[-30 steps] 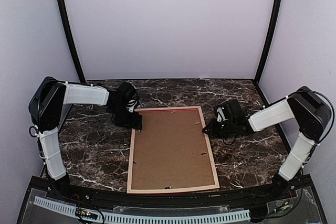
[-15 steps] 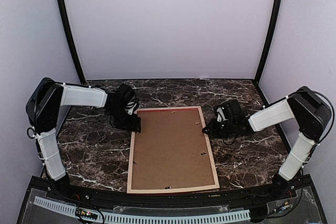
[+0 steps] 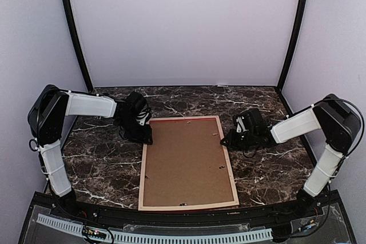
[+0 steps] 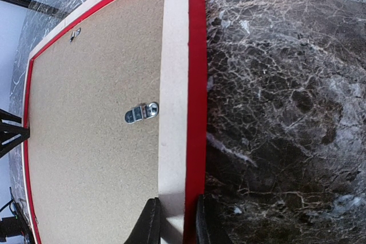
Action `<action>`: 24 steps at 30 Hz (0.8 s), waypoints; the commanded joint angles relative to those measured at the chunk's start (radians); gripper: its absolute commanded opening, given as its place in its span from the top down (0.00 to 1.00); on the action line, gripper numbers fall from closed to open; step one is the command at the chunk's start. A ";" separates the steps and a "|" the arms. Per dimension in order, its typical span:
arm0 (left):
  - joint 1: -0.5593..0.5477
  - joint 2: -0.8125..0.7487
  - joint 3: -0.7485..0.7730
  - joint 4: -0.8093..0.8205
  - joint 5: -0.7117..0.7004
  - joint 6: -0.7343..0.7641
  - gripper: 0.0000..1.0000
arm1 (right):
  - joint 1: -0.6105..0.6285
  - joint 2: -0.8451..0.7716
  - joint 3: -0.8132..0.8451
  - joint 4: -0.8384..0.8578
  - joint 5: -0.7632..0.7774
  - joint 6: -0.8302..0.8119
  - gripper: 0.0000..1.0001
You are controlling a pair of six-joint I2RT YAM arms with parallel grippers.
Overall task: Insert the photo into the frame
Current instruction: Press the fastener onto the backboard.
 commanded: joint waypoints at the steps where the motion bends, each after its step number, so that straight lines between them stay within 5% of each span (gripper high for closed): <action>1: 0.006 -0.034 -0.033 -0.013 0.026 -0.006 0.60 | 0.018 0.056 -0.045 -0.149 -0.045 0.011 1.00; 16: 0.030 -0.041 -0.069 0.040 0.087 -0.025 0.77 | 0.018 0.047 -0.067 -0.135 -0.045 0.020 1.00; 24: 0.037 -0.046 -0.063 0.053 0.104 -0.026 0.75 | 0.018 0.046 -0.070 -0.134 -0.047 0.020 1.00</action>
